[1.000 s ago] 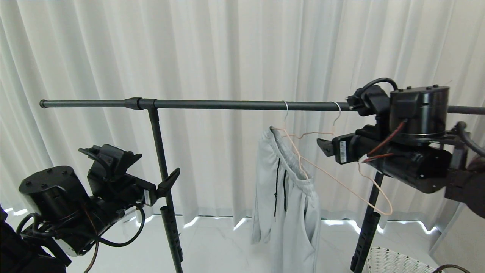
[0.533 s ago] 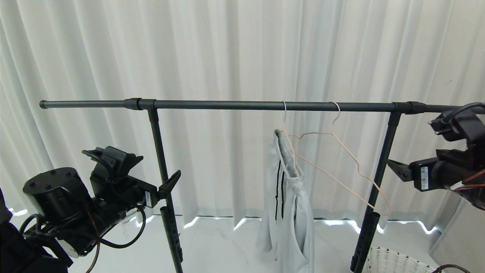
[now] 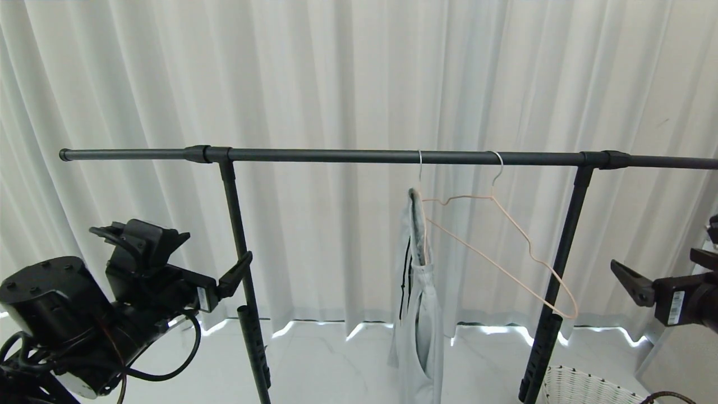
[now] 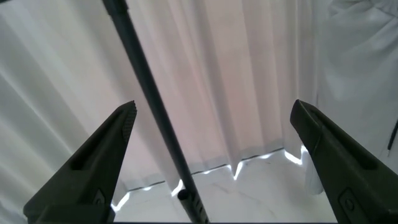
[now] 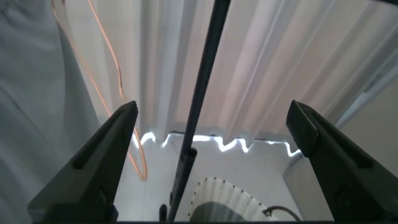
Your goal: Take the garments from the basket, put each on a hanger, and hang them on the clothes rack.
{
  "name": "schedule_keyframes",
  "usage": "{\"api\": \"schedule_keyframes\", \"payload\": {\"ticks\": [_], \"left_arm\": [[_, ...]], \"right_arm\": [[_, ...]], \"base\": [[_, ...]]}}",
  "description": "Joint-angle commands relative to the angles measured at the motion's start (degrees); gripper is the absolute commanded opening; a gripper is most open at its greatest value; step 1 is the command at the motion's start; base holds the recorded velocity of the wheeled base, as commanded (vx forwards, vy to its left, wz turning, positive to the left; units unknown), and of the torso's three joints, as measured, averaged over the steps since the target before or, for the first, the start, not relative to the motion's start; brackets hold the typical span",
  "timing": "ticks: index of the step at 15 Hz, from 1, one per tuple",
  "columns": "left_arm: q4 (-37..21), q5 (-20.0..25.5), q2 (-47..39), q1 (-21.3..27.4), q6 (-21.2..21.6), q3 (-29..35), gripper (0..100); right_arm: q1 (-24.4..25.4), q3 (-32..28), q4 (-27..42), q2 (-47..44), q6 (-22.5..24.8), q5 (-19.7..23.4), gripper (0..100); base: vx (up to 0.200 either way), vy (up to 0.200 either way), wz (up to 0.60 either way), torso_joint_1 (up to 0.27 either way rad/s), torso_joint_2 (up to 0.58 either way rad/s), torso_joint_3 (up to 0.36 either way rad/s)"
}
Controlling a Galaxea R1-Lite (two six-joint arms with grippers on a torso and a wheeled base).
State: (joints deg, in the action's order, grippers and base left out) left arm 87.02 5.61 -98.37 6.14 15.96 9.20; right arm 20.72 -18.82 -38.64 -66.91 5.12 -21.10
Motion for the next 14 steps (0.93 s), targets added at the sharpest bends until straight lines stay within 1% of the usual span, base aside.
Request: {"api": "schedule_keyframes", "payload": {"ticks": [1, 5, 10, 14], "left_arm": [[0.0, -0.4, 3.7, 0.7, 0.4, -1.3, 100], [0.0, -1.0, 3.5, 1.7, -0.1, -4.3, 100], [0.0, -1.1, 4.5, 1.7, -0.1, -4.9, 100], [0.0, -1.2, 5.6, 1.7, 0.0, -5.9, 100]], "right_arm": [[0.0, 3.0, -0.6, -0.1, 0.0, 0.1, 100], [0.0, 3.2, -0.7, -0.8, 0.0, 0.2, 100], [0.0, 4.1, -0.7, 0.1, 0.2, 0.2, 100], [-0.1, 4.2, -0.7, 0.1, 0.9, 0.2, 100]], "base": [[0.000, 0.000, 0.00, 0.000, 0.00, 0.000], [0.000, 0.000, 0.00, 0.000, 0.00, 0.000], [0.000, 0.000, 0.00, 0.000, 0.00, 0.000], [-0.200, 0.000, 0.00, 0.006, 0.00, 0.001]]}}
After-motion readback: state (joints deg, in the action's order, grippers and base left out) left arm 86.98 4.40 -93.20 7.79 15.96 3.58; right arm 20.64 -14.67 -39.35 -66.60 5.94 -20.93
